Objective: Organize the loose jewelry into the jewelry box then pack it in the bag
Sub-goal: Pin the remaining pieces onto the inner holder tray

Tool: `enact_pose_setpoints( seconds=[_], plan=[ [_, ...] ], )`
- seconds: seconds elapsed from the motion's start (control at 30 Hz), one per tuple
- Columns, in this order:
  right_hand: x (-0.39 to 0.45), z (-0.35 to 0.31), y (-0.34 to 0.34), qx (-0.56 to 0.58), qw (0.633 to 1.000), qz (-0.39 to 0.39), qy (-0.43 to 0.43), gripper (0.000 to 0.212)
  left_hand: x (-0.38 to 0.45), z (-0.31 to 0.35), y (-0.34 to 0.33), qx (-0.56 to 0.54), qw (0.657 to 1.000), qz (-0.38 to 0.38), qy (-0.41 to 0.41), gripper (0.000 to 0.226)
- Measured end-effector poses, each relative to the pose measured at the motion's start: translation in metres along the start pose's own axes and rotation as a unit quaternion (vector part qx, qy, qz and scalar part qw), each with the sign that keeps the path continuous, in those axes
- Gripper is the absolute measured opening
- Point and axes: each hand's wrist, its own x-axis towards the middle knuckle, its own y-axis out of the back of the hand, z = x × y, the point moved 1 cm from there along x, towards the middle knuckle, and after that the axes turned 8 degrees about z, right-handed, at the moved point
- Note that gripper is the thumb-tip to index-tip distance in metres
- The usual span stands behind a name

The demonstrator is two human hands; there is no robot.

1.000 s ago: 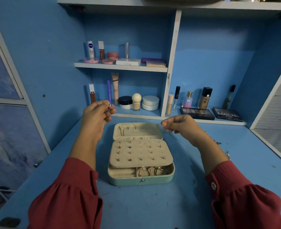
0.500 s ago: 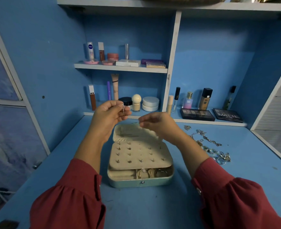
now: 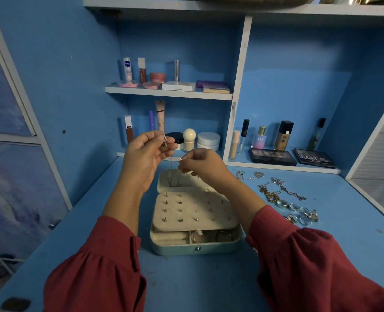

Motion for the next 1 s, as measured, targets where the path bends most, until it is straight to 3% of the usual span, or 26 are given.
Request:
enact_pose_setpoints(
  seconds=[0.33,0.57,0.9,1.0],
  plan=[
    [0.0,-0.002,0.007,0.036,0.998,0.058,-0.007,0.006,-0.001,-0.002,-0.001,-0.002,1.0,0.0,-0.002,0.011],
    [-0.001,0.0,0.015,-0.106,0.992,0.052,0.037,0.006,0.001,0.0,0.003,-0.035,0.999,0.03,-0.014,0.015],
    [0.006,0.023,0.048,-0.169,0.982,0.086,0.006,0.011,0.017,-0.001,0.028,-0.095,0.98,0.172,-0.015,0.011],
    [0.004,0.028,0.061,-0.137,0.989,0.056,-0.021,0.011,0.019,-0.003,0.032,-0.085,0.977,0.195,-0.003,0.012]
  ],
)
